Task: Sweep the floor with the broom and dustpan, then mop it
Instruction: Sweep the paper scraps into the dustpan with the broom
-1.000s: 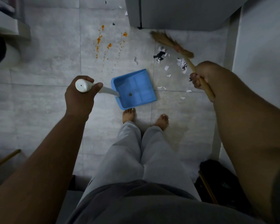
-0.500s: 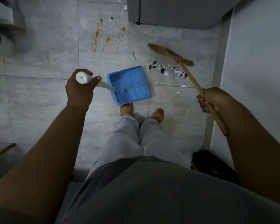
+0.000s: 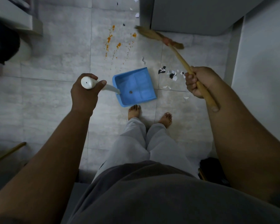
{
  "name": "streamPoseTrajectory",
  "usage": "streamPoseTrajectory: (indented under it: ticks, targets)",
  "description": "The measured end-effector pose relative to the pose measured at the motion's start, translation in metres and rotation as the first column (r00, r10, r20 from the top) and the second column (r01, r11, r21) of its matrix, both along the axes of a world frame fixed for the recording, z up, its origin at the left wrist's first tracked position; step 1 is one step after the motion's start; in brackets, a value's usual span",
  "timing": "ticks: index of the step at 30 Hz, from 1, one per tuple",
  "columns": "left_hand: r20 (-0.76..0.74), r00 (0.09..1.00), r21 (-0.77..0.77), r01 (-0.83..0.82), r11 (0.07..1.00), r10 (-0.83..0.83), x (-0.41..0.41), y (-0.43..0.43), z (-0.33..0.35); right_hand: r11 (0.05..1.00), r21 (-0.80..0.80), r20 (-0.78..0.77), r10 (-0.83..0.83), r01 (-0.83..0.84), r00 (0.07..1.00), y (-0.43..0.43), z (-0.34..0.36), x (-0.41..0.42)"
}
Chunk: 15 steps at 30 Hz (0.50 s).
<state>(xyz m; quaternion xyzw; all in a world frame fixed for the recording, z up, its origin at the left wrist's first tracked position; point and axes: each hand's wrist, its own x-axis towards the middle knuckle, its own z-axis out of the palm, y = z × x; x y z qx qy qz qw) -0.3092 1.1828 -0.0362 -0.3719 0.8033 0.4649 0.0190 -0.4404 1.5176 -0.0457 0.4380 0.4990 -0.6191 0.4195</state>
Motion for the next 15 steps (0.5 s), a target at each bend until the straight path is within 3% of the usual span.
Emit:
streamPoseTrajectory:
  ticks: [8,11,15]
  targets:
    - [0.025,0.999,0.003,-0.025,1.000,0.025,0.009,-0.011,-0.003,0.952,0.162,0.092,0.247,-0.259,0.965,-0.017,-0.016,0.000]
    - [0.037,0.999,0.010,-0.031,0.999,0.030,0.012,-0.014,-0.003,0.893,0.270,0.104,0.345,-0.360,0.933,-0.006,-0.019,0.007]
    - [0.055,0.998,0.004,-0.038,0.999,0.038,0.012,-0.016,-0.003,0.885,0.231,0.195,0.366,-0.405,0.910,0.022,-0.003,0.016]
